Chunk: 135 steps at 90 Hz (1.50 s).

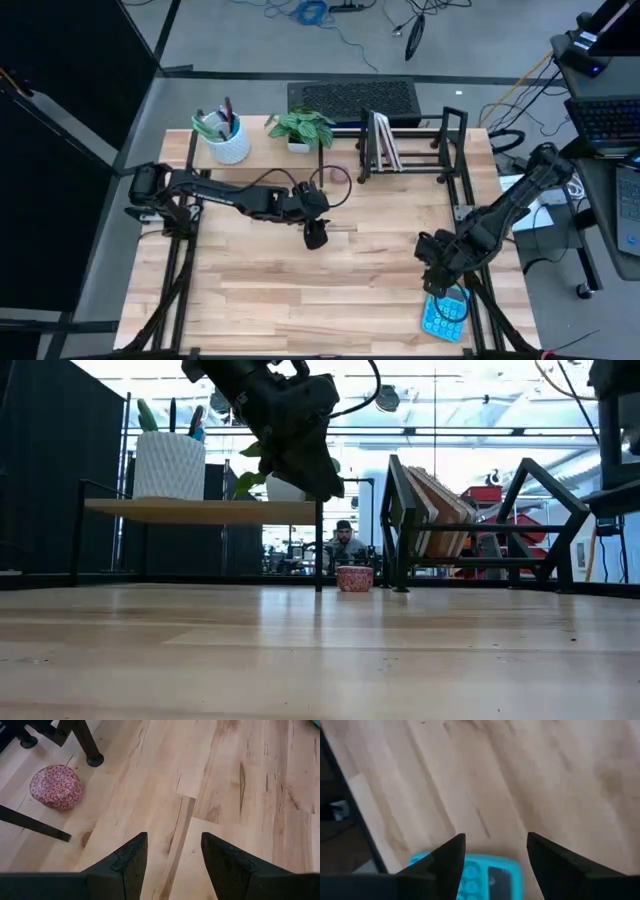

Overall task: Stock shelves
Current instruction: Put the blue calculator under the shelf

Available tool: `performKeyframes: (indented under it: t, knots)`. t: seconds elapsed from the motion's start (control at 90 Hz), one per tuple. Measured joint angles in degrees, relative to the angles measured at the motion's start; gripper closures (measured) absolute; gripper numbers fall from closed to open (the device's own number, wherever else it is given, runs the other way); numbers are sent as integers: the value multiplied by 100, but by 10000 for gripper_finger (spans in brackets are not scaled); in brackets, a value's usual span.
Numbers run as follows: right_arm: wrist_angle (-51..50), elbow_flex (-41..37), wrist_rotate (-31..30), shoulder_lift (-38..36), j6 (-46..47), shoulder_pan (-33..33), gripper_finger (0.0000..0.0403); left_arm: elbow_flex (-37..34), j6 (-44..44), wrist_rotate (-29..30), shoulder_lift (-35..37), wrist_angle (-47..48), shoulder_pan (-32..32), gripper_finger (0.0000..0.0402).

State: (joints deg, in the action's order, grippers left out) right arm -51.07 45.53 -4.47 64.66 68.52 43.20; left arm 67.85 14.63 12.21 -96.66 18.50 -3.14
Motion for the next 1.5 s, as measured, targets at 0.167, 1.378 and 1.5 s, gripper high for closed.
performKeyframes:
  t: [0.167,1.378,1.5]
  knots:
    - [289,-137,31,81,135,269,209,0,-2,-2,0,1,0,228]
    - [1066,-119,383,2160,178,859,209,0,-44,2,0,0,0,228]
    - [1155,-128,183,2181,126,827,209,0,-42,2,0,-2,0,228]
